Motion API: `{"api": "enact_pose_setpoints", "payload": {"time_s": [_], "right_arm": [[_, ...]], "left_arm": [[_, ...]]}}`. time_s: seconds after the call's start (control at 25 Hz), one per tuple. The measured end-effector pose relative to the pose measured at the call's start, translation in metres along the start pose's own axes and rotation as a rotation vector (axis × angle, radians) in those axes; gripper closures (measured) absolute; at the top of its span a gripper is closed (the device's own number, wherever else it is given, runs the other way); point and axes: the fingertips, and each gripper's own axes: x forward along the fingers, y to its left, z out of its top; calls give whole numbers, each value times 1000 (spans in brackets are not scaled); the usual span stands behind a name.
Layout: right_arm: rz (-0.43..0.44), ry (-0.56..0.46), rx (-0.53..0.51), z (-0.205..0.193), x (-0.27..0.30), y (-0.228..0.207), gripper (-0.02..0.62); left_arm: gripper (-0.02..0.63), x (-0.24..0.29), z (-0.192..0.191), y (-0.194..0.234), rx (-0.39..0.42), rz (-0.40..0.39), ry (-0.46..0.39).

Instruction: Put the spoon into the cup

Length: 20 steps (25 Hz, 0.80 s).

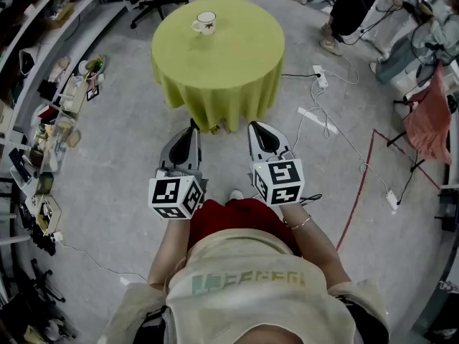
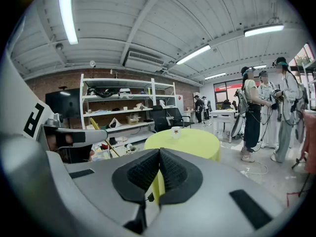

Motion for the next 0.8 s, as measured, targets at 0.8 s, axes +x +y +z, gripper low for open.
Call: {"api": "enact_pose_setpoints", "payload": {"time_s": [0.8], "right_arm": [[4, -47, 51, 10, -9, -26, 558]], "left_arm": [[581, 16, 9, -5, 21, 52, -9]]}}
